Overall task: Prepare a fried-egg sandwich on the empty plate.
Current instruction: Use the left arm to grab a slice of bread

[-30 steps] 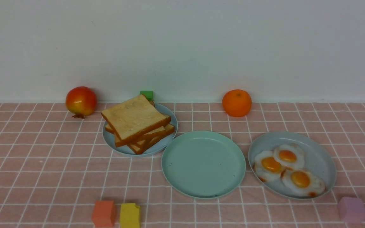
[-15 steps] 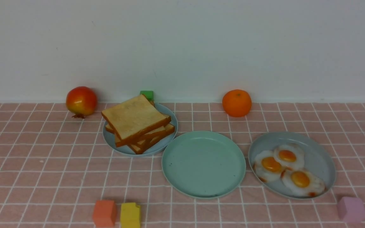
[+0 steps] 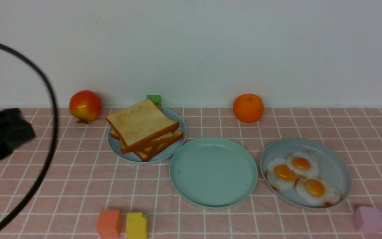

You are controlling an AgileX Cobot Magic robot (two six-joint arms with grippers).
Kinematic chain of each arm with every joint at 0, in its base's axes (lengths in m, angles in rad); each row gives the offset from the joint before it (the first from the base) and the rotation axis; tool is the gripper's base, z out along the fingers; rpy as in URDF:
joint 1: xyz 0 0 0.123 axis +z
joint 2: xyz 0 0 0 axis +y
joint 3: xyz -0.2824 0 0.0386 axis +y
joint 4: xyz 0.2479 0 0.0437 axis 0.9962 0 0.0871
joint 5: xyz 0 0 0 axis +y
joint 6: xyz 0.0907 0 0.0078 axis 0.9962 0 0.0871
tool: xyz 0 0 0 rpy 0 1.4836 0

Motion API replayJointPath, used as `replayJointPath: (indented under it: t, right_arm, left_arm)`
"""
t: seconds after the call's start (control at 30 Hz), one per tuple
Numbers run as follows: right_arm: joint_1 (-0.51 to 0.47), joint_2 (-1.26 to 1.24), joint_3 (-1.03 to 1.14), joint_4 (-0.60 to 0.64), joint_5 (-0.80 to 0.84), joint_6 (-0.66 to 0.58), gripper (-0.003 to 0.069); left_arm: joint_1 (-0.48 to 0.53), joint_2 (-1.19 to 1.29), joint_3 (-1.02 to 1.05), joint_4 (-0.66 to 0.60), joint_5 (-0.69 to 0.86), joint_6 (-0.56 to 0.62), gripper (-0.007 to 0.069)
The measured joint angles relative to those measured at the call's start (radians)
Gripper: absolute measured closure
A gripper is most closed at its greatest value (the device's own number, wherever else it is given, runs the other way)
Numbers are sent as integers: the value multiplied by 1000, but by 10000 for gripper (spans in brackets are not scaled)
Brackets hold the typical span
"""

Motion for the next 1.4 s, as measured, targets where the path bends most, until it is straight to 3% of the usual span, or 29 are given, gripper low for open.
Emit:
replayJointPath:
  t: [0.23,0.37,0.53,0.7,0.9,1.07,1.27,1.4]
  right_arm:
    - [0,156,-83,85,239,10,419]
    - [0,236,-102,282,352,-121,419]
    - [0,254,-102,439,373,-279,419]
    - [0,254,-103,559,370,-401,419]
    - [0,254,-103,581,370,-418,419]
    - [0,254,-103,581,370,-419,419]
    - [0,254,-106,589,372,-420,419]
    - [0,254,-106,589,378,-420,419]
  left_arm:
    - [0,285,-219,-1,172,-13,384]
    - [33,507,-428,-24,285,16,384]
    - [83,692,-594,-121,366,112,379]
    - [97,888,-732,-221,365,237,296]
    - [97,1021,-773,-252,265,285,172]
    - [97,1092,-777,-313,195,312,160]
    - [97,1171,-777,-511,146,407,170]
    - [97,1185,-777,-563,135,439,172]
